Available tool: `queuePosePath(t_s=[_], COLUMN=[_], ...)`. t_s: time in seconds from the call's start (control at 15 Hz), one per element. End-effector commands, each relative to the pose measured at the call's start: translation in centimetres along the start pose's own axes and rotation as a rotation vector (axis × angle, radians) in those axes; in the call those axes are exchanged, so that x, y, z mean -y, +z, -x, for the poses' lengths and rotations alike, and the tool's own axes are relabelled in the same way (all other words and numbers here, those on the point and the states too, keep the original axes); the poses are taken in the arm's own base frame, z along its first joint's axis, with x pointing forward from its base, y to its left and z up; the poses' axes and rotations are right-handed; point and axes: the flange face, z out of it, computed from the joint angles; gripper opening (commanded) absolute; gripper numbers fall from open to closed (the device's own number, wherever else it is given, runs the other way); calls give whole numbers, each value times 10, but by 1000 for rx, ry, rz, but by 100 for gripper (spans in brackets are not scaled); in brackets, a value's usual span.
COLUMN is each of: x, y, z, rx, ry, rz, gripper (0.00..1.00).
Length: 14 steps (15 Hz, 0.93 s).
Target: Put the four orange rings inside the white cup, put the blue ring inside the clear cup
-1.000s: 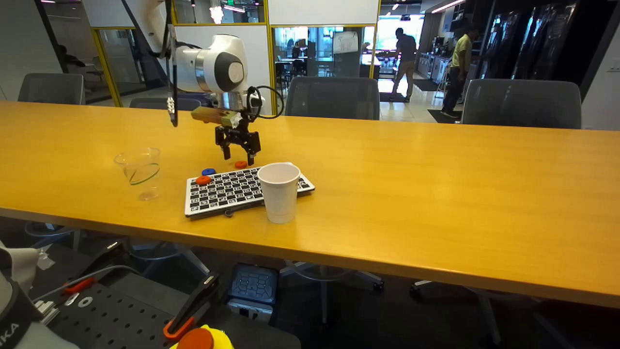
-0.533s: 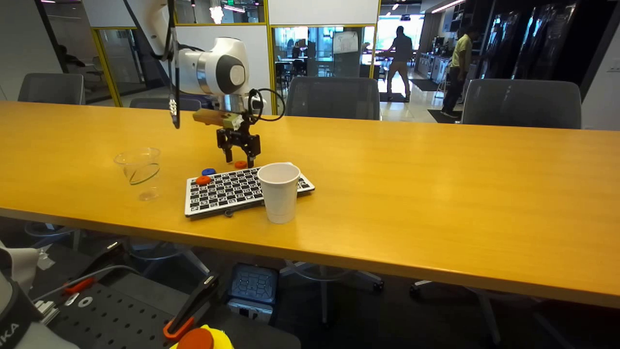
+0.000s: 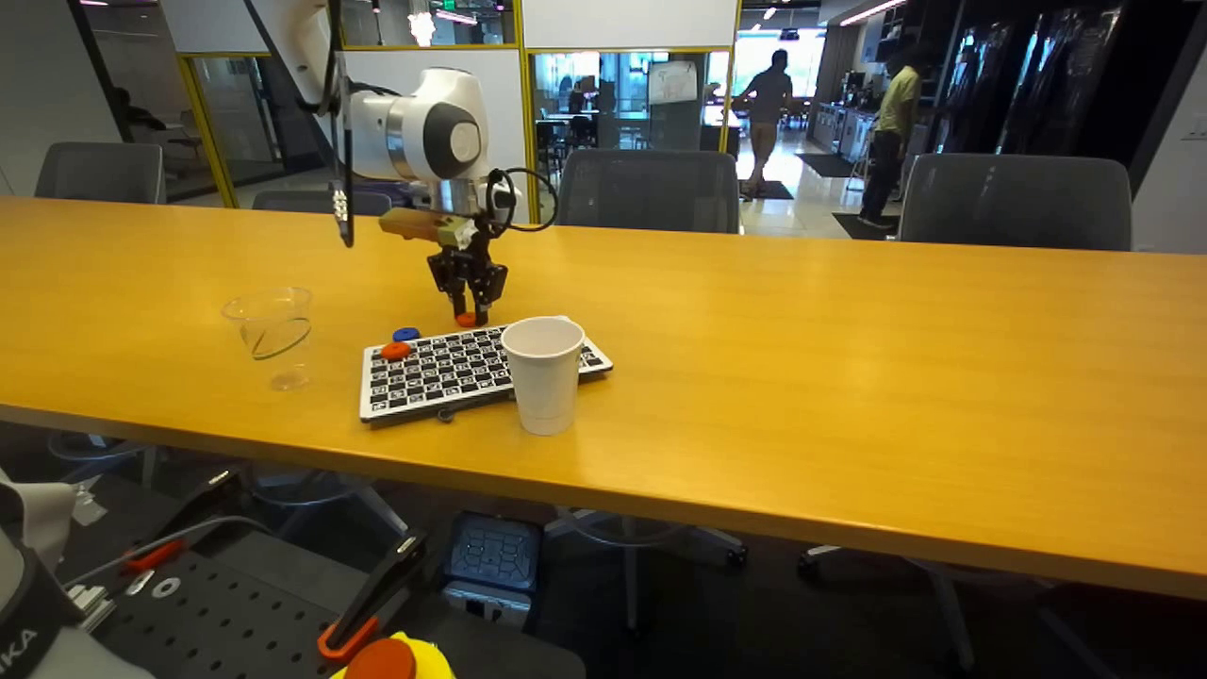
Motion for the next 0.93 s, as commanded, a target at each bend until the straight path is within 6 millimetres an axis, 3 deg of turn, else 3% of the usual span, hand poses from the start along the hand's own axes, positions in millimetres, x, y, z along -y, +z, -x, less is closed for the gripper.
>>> queuePosePath(t_s=[0.0, 0.13, 0.4, 0.67, 0.87], x=[-1, -6, -45, -93, -126], y=[-3, -12, -49, -86, -103], z=[-3, 0, 19, 54, 85], rx=[-7, -15, -63, -105, -118], ry=[11, 24, 71, 148, 209], rz=[-18, -20, -27, -19, -13], gripper=[18, 18, 18, 18, 18])
